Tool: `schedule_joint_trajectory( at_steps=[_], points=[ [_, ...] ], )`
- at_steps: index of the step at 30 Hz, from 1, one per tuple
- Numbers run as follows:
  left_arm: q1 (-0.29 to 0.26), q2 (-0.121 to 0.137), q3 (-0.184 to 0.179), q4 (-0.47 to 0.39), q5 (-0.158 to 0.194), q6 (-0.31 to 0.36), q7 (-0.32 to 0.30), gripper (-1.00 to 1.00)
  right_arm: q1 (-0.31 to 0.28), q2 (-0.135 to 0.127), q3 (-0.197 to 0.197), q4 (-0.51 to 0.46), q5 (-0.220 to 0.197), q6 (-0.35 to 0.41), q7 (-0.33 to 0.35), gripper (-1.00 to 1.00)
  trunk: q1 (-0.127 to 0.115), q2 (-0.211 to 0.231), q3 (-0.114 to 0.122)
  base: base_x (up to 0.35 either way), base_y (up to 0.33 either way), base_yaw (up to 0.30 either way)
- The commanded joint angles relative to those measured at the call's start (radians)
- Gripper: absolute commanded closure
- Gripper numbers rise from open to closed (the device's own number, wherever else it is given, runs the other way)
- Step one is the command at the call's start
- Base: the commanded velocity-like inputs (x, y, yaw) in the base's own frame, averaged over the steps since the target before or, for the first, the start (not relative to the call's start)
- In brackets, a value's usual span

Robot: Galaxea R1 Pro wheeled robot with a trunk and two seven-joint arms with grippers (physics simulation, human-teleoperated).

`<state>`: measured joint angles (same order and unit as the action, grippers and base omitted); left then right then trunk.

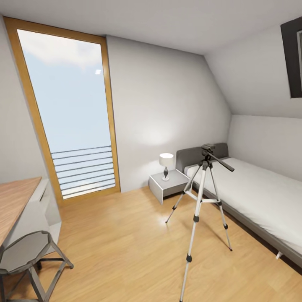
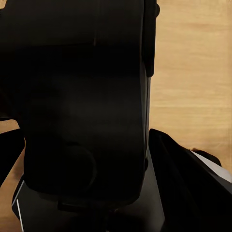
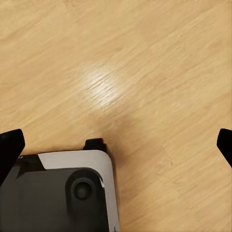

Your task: Attach the digital camera to the camera tripod in the bedroom.

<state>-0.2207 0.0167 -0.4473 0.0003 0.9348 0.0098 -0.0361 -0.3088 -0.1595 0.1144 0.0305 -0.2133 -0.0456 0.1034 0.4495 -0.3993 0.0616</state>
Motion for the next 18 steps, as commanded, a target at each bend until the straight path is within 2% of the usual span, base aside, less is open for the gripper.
schedule_joint_trajectory(
  at_steps=[1,12,18],
  points=[
    [0.000,0.000,-0.008,0.000,0.009,0.001,-0.005,1.00,-0.001,0.000,0.008,0.003,-0.011,-0.005,0.005,-1.00,0.000,-0.001,0.000,0.051,0.000,0.000],
    [0.000,0.000,-0.008,0.000,0.009,0.001,-0.005,1.00,-0.001,0.000,0.008,0.003,-0.011,-0.001,0.004,-1.00,0.000,-0.001,0.000,0.013,0.000,0.000],
    [0.000,-0.001,-0.008,0.001,0.007,0.001,-0.005,1.00,-0.001,0.001,0.008,0.003,-0.011,0.000,0.003,-1.00,0.000,-0.001,0.000,0.257,0.000,0.000]
  ],
)
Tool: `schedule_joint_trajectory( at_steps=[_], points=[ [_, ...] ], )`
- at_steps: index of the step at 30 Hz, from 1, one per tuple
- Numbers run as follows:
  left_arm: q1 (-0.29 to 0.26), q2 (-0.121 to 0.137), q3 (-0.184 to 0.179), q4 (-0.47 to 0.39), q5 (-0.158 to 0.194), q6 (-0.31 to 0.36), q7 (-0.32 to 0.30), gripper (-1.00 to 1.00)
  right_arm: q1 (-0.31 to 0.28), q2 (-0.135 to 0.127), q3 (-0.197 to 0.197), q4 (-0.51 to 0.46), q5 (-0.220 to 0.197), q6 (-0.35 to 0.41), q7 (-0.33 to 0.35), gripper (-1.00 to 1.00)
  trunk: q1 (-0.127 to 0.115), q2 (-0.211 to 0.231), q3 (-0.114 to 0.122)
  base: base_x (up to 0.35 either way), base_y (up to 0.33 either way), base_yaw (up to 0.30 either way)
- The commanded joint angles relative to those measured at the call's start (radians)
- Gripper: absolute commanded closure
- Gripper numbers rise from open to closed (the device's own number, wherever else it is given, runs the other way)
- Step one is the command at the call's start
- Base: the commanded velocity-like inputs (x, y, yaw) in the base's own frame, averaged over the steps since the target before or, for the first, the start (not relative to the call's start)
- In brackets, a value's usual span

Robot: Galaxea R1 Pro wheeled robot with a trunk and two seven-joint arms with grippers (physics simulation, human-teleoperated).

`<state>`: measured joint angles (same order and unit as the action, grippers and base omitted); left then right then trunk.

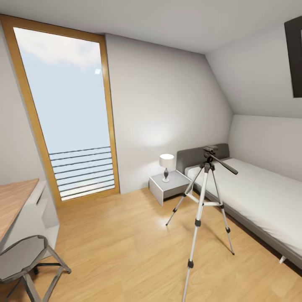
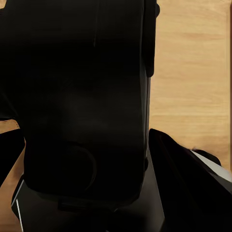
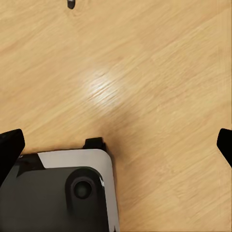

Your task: Attach the digital camera to the camera tripod in the bedroom.

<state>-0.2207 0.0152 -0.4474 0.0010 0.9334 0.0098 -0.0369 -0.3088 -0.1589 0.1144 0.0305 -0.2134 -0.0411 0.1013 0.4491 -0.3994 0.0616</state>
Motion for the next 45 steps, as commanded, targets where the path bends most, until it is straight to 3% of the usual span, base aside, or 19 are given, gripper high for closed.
schedule_joint_trajectory(
  at_steps=[1,45],
  points=[
    [0.000,0.000,-0.008,0.000,0.009,0.001,-0.004,1.00,-0.001,-0.001,0.008,0.003,-0.011,-0.006,0.003,-1.00,0.001,-0.001,0.000,0.317,0.000,0.000],
    [0.000,0.000,-0.008,0.000,0.009,0.000,-0.005,1.00,-0.001,-0.002,0.009,0.003,-0.009,-0.004,0.004,-1.00,0.001,-0.001,0.000,0.320,0.007,0.000]
  ],
)
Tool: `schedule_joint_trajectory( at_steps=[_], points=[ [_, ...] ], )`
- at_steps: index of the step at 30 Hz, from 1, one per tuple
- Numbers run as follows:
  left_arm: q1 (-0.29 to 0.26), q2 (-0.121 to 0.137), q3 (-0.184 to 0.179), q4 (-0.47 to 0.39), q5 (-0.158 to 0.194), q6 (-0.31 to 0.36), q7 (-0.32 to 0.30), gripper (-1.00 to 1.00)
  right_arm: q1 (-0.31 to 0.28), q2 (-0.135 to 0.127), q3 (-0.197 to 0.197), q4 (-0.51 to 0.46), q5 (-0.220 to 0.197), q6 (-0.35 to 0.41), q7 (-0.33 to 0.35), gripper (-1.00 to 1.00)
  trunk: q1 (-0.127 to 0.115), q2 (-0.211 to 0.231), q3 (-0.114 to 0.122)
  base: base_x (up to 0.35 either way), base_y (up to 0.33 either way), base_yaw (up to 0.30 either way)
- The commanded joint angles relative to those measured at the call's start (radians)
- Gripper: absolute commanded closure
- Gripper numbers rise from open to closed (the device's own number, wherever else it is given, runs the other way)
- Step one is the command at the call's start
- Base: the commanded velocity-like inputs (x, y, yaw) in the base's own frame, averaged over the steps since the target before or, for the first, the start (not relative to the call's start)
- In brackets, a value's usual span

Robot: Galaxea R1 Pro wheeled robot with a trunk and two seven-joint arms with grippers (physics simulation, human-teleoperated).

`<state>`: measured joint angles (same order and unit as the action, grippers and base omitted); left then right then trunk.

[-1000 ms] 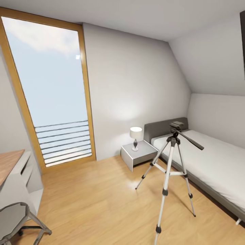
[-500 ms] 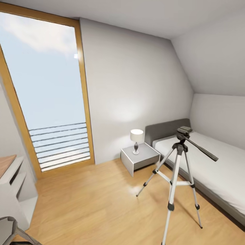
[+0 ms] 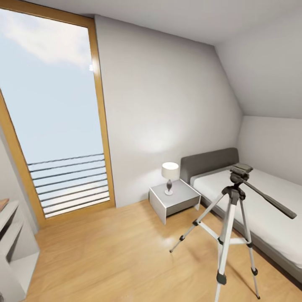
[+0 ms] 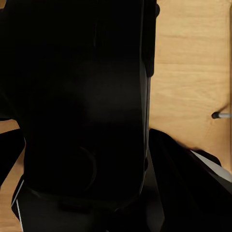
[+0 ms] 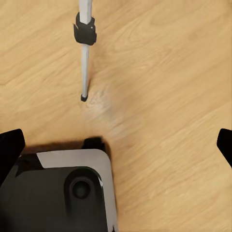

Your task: Attach the digital camera to the camera tripod in the bedroom.

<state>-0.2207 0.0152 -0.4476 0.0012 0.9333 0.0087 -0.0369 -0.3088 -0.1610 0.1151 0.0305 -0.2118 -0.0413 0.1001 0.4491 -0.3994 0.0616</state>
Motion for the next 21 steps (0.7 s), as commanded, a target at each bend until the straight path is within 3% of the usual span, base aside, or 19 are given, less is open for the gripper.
schedule_joint_trajectory(
  at_steps=[1,7,16,21],
  points=[
    [0.000,0.000,-0.008,0.000,0.009,0.001,-0.005,1.00,-0.001,0.000,0.008,0.003,-0.011,-0.005,0.004,-1.00,0.001,-0.001,0.000,0.316,0.122,0.000],
    [0.000,-0.002,-0.009,0.000,0.008,0.000,-0.005,1.00,-0.001,0.000,0.008,0.003,-0.011,-0.005,0.004,-1.00,0.001,-0.001,0.000,0.237,0.130,0.000],
    [0.000,-0.003,-0.010,0.000,0.007,0.000,-0.005,1.00,-0.001,0.001,0.008,0.003,-0.012,-0.008,0.003,-1.00,0.001,-0.001,0.000,0.026,0.017,-0.012],
    [0.000,-0.003,-0.010,0.000,0.007,0.000,-0.005,1.00,-0.001,0.002,0.008,0.003,-0.012,-0.008,0.004,-1.00,0.001,-0.001,0.000,0.003,0.002,-0.182]
  ],
)
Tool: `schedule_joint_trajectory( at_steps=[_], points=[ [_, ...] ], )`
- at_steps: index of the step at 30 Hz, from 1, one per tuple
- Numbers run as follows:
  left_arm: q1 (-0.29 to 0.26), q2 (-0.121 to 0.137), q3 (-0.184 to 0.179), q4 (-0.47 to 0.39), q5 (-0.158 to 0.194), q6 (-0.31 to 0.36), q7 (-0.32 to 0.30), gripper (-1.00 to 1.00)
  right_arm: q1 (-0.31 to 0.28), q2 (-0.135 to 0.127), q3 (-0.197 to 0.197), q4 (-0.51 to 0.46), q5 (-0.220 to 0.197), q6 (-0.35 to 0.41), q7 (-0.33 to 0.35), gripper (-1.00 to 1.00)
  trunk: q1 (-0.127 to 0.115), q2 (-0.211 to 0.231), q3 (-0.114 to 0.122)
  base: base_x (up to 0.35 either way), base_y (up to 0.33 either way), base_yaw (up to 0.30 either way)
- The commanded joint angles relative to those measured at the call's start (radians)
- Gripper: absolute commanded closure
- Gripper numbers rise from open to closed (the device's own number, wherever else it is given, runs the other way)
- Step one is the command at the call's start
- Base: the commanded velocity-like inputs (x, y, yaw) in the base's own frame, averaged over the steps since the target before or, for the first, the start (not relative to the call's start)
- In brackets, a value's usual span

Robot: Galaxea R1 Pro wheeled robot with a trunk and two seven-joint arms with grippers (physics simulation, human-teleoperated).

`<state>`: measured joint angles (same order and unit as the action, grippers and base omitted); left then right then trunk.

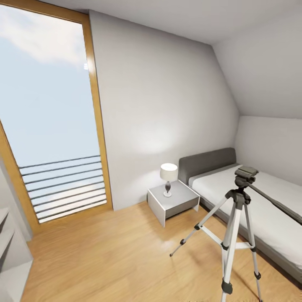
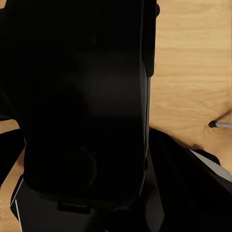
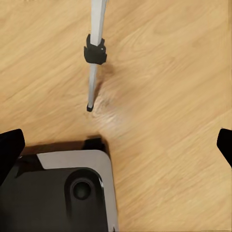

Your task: Attach the digital camera to the camera tripod in the bedroom.

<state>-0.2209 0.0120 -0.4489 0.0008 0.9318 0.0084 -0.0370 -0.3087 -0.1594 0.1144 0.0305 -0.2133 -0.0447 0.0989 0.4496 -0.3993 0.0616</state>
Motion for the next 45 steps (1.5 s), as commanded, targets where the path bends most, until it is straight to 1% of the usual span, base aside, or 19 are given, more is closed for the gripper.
schedule_joint_trajectory(
  at_steps=[1,45],
  points=[
    [0.000,0.000,-0.008,0.000,0.009,0.001,-0.004,1.00,-0.001,0.000,0.008,0.003,-0.011,-0.005,0.005,-1.00,0.000,-0.001,0.000,0.001,0.001,-0.238],
    [0.000,0.000,-0.008,0.000,0.008,0.001,-0.004,1.00,-0.001,0.000,0.008,0.003,-0.011,-0.004,0.005,-1.00,0.000,-0.001,0.000,0.000,0.000,-0.281]
  ],
)
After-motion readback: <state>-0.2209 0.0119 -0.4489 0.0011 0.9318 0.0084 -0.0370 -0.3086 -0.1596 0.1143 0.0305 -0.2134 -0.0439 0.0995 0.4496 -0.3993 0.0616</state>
